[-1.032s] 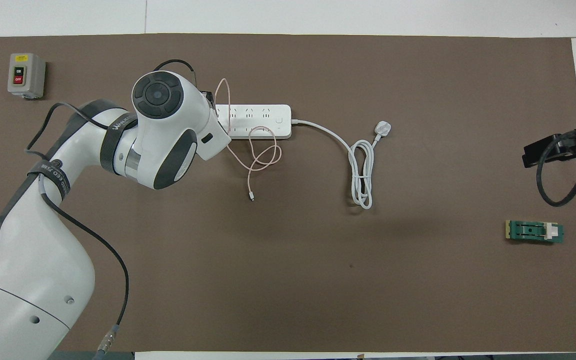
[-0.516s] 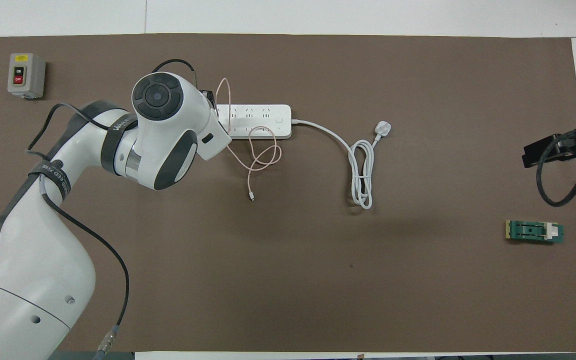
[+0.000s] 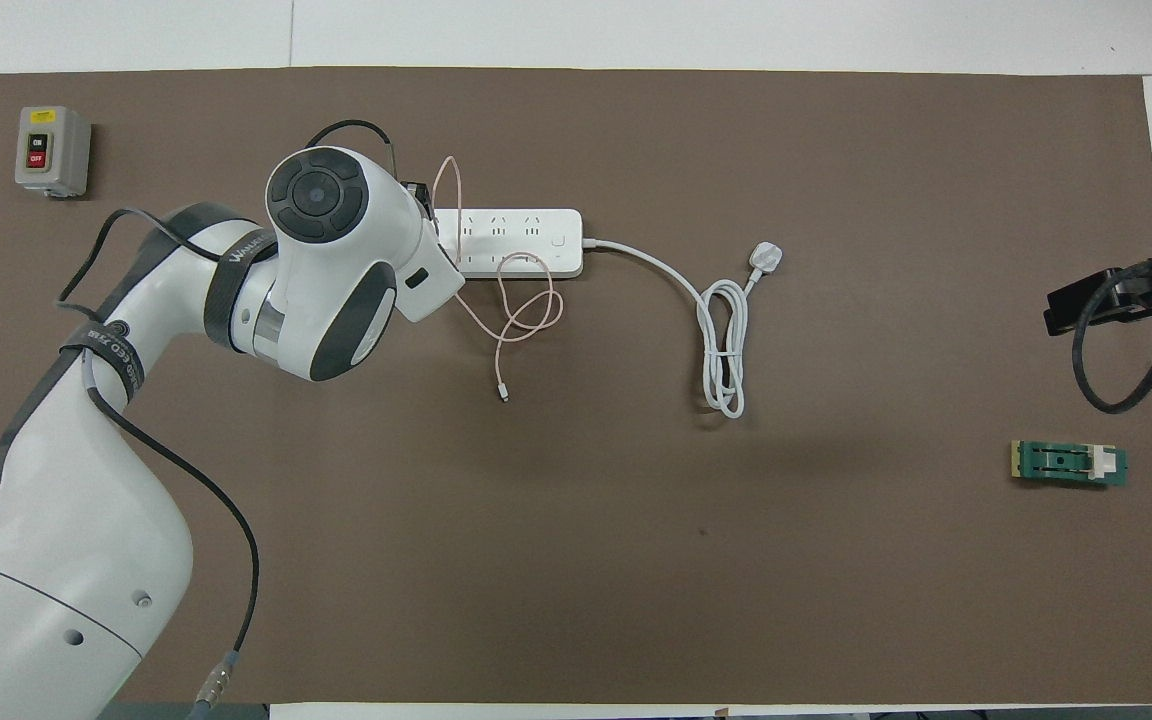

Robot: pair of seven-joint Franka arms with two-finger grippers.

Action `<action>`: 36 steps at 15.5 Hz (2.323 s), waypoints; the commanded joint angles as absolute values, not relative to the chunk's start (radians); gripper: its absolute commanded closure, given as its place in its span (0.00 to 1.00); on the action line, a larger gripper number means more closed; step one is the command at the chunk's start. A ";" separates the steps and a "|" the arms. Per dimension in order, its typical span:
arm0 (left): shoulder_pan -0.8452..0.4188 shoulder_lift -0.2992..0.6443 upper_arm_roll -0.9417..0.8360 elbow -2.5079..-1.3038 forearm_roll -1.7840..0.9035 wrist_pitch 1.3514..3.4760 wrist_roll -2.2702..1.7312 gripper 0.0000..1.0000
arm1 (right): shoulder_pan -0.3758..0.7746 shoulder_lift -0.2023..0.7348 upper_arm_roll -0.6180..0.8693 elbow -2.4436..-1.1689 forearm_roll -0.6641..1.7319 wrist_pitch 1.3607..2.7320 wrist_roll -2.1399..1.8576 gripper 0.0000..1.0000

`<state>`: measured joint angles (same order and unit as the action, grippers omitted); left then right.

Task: Plug charger into power strip
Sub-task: 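Press the charger down into the socket with the left gripper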

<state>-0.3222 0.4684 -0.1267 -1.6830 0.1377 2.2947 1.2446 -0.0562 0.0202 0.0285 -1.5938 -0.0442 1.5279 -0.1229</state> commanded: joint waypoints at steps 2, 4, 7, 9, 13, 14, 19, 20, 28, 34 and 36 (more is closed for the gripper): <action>-0.302 0.495 -0.127 -1.663 0.057 2.252 1.259 1.00 | -0.067 -0.006 0.037 -1.617 -0.048 1.537 -0.141 0.00; -0.295 0.509 -0.127 -1.635 0.013 2.217 1.258 1.00 | -0.066 -0.005 0.037 -1.614 -0.048 1.537 -0.094 0.00; -0.288 0.541 -0.126 -1.568 -0.021 2.154 1.256 1.00 | -0.066 -0.005 0.037 -1.612 -0.048 1.537 -0.002 0.00; -0.293 0.561 -0.123 -1.516 -0.012 2.094 1.255 1.00 | -0.066 -0.005 0.037 -1.612 -0.048 1.536 0.006 0.00; -0.299 0.580 -0.123 -1.496 0.009 2.098 1.255 1.00 | -0.066 -0.005 0.037 -1.612 -0.048 1.537 0.020 0.00; -0.305 0.580 -0.121 -1.512 0.012 2.127 1.253 1.00 | -0.066 -0.005 0.037 -1.612 -0.048 1.537 0.026 0.00; -0.314 0.574 -0.121 -1.558 0.080 2.166 1.255 1.00 | -0.067 -0.006 0.037 -1.614 -0.048 1.537 0.029 0.00; -0.314 0.569 -0.121 -1.575 0.083 2.183 1.255 1.00 | -0.067 -0.006 0.037 -1.614 -0.048 1.537 0.031 0.00; -0.302 0.594 -0.126 -1.560 0.083 2.166 1.259 1.00 | -0.067 -0.006 0.037 -1.614 -0.048 1.536 0.021 0.00; -0.275 0.610 -0.126 -1.542 0.054 2.172 1.266 1.00 | -0.067 -0.006 0.037 -1.614 -0.048 1.536 0.021 0.00; -0.272 0.623 -0.127 -1.537 0.048 2.148 1.266 1.00 | -0.066 -0.006 0.037 -1.614 -0.048 1.536 0.021 0.00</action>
<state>-0.2949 0.5644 -0.1329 -1.5360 0.0389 2.1481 1.2447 -0.0563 0.0128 0.0283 -1.5937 -0.0442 1.5279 0.0123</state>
